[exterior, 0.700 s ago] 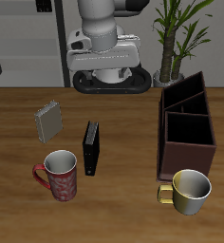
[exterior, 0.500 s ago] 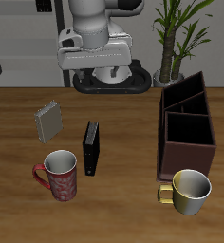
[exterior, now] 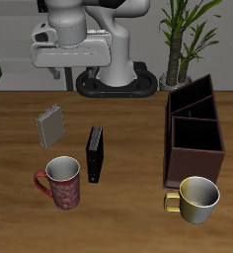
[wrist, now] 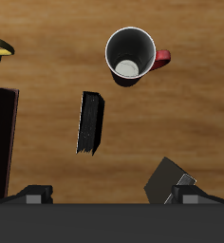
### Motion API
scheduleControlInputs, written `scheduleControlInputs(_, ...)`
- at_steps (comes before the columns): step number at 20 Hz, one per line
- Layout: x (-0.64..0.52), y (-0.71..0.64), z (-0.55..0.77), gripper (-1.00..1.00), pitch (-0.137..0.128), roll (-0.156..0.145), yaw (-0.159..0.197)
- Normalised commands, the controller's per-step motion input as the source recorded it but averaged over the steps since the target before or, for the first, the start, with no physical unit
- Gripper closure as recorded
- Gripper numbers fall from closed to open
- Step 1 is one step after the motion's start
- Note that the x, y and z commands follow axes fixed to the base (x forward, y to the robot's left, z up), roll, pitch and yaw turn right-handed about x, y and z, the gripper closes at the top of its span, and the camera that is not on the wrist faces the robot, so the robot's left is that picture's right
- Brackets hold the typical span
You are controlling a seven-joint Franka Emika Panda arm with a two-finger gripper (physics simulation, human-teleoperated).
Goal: Place the red mug into the left desk caddy's left compartment
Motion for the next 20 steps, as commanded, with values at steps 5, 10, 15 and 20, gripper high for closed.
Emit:
scheduleControlInputs(5, 0.37, -0.36, 0.15, -1.0, -0.005, 0.002, 0.002)
scheduleControlInputs(10, 0.27, -0.24, 0.08, -1.0, -0.019, -0.015, -0.033)
scheduleControlInputs(15, 0.34, -0.19, 0.02, -1.0, -0.008, 0.018, -0.015)
scheduleControlInputs(20, 0.28, -0.24, -0.02, -1.0, -0.004, -0.024, -0.026)
